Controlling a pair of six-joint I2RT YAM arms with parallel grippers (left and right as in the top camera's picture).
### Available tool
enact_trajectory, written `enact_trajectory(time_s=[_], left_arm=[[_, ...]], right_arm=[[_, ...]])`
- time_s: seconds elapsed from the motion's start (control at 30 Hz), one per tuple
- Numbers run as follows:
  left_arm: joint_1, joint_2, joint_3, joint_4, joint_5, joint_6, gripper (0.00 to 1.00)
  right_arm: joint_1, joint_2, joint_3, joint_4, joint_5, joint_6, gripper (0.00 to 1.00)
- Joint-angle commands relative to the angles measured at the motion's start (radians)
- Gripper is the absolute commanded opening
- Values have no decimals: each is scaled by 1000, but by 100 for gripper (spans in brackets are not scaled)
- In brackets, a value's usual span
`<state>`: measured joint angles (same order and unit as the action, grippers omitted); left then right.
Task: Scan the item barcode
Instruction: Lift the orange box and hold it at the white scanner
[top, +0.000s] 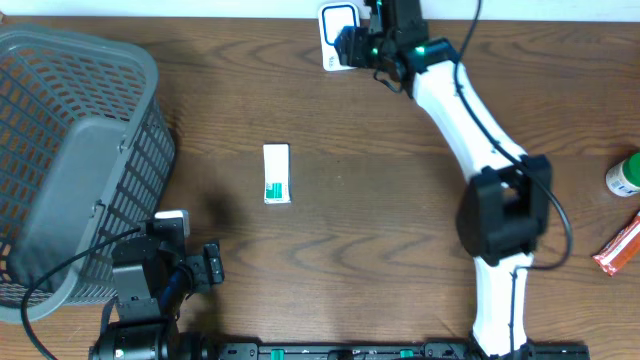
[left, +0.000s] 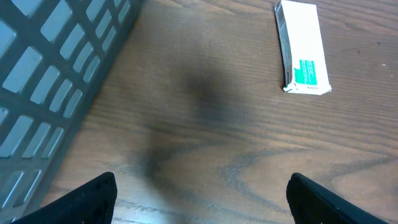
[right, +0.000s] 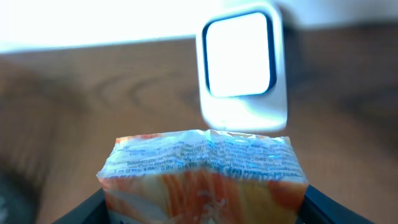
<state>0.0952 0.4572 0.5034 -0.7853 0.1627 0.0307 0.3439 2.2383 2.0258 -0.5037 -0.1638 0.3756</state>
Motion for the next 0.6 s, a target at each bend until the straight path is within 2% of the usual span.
enact_trajectory(time_s=[0.0,0.17,0.37,0.57], left_arm=[[-2,-2,2,0,9,14,88],[-2,-2,2,0,9,14,88],[-2,-2,2,0,9,14,88],[-2,-2,2,0,9,14,88]], right_arm=[[20,144,153,33,147,-34,62],[31,261,263,157,262,-68,61],[30,331,264,358,273,-85,63],[32,378,264,412,369,-86,62]])
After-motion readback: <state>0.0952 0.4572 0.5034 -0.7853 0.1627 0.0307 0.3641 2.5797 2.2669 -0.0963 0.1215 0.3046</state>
